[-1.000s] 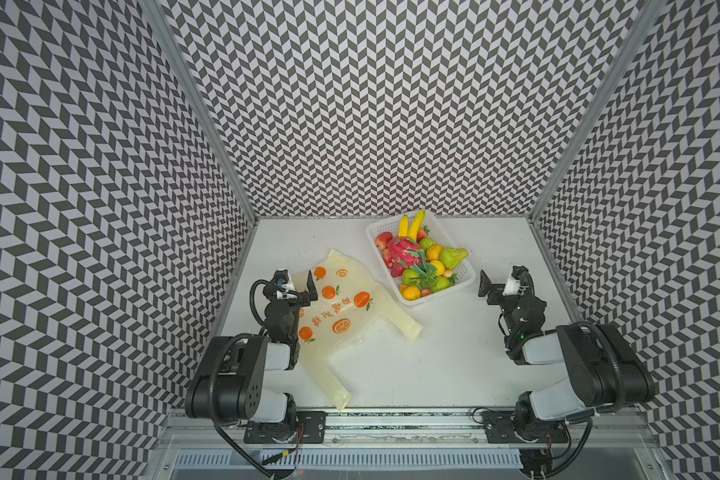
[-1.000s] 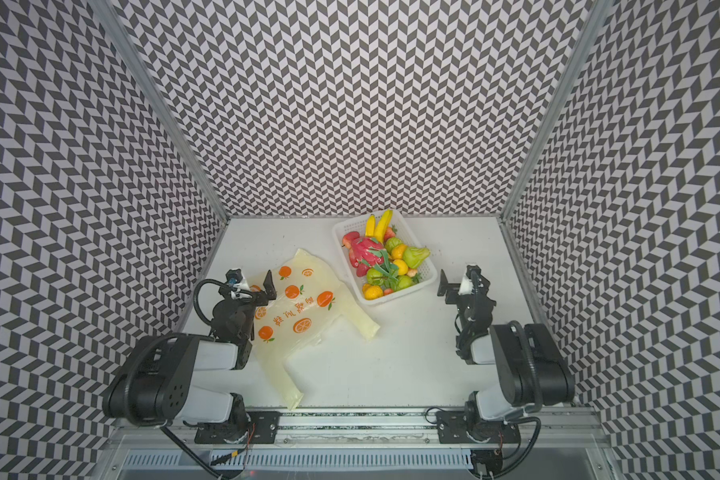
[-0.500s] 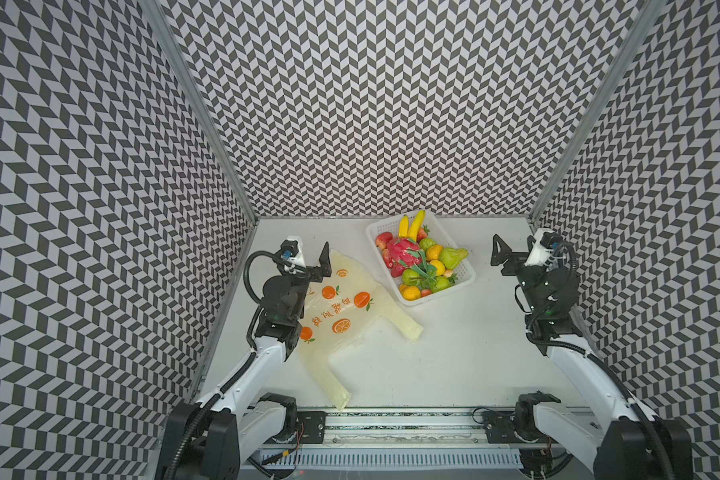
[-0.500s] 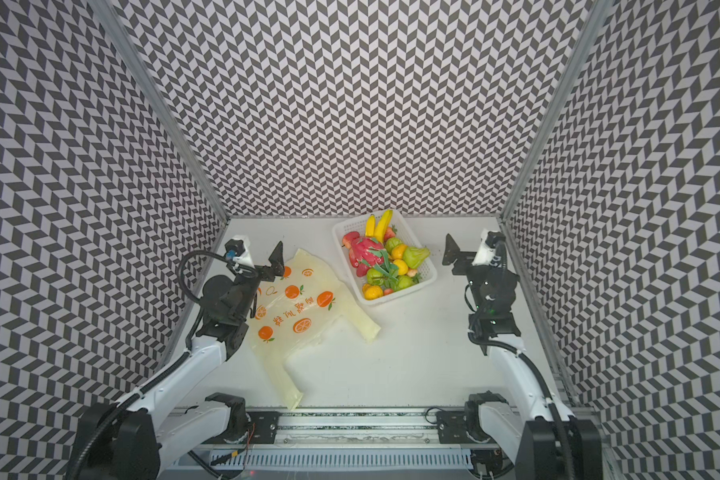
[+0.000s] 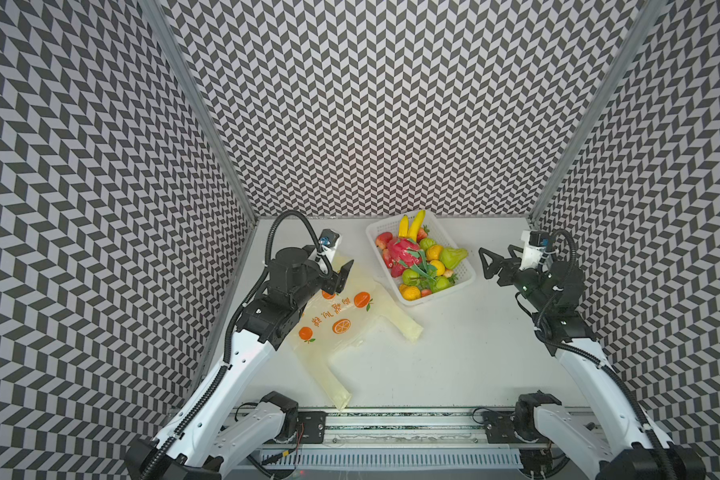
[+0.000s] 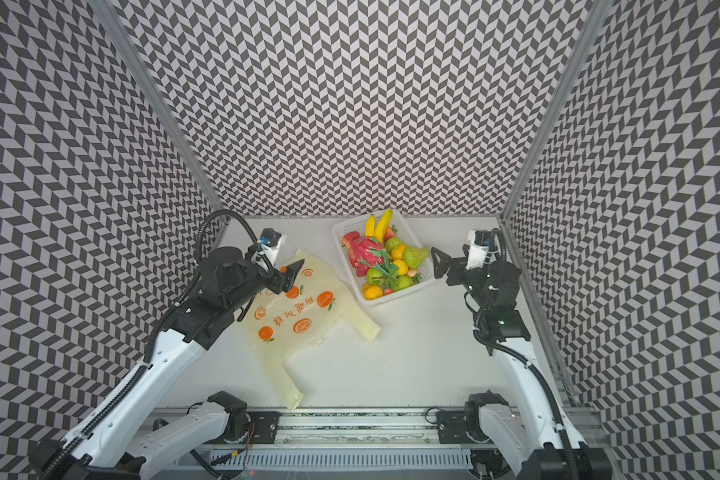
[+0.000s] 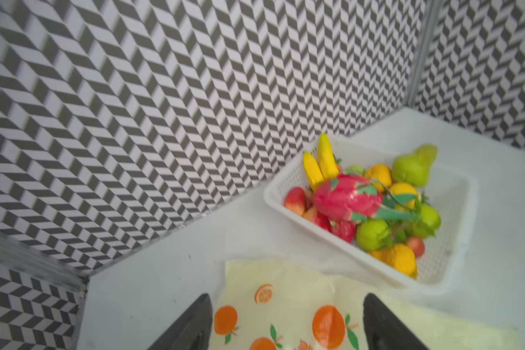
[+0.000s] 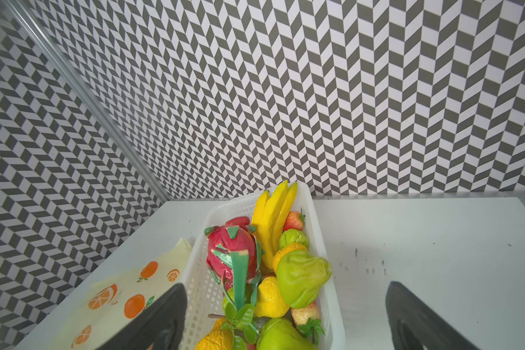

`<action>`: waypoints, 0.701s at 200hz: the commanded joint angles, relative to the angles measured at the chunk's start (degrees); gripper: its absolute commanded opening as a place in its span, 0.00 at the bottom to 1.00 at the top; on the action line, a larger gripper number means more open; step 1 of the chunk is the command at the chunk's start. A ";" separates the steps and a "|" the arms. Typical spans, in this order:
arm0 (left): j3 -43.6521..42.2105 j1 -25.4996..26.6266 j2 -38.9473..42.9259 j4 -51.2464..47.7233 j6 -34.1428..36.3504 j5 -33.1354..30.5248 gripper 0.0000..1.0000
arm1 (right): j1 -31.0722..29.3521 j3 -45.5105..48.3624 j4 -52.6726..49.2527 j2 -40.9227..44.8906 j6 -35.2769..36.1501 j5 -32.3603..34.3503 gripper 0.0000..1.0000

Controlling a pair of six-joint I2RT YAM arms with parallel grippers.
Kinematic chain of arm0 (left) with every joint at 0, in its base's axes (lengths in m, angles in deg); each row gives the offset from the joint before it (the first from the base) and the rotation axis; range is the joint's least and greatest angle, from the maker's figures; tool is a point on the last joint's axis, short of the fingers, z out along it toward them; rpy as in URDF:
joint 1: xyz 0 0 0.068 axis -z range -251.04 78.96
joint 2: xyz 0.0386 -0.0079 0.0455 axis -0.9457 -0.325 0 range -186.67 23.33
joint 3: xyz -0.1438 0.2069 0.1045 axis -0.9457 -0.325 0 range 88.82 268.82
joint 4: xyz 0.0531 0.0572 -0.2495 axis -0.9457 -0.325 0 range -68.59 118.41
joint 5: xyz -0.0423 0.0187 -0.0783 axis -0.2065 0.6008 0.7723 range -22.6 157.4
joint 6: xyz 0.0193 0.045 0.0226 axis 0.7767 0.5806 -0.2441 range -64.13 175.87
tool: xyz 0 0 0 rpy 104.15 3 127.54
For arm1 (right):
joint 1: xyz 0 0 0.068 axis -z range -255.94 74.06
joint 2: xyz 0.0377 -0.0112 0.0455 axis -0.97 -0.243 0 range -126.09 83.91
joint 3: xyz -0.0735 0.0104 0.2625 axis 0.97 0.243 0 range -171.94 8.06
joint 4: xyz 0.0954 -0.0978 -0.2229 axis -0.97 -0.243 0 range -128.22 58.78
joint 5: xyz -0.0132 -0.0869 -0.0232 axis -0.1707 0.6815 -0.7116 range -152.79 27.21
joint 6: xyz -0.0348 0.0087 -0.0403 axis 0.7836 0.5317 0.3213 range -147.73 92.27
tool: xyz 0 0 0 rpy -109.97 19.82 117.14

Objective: Place the fake fruits into the plastic bag and tie a complex knot
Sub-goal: 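Reach the left gripper down and grasp the bag's handle edge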

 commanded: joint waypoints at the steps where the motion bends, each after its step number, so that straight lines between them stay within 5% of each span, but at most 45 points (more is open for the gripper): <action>1: -2.89 2.49 -1.36 -11.29 4.21 -0.19 0.80 | -0.17 -0.31 0.07 1.76 -0.06 -2.32 1.00; 86: -7.59 13.16 -13.89 -7.71 1.17 -4.44 0.88 | -0.16 1.07 -0.57 3.71 1.55 1.23 1.00; 140: -8.33 14.05 -21.63 -6.40 0.36 -7.49 0.87 | -0.16 1.45 -0.24 3.71 2.02 1.94 1.00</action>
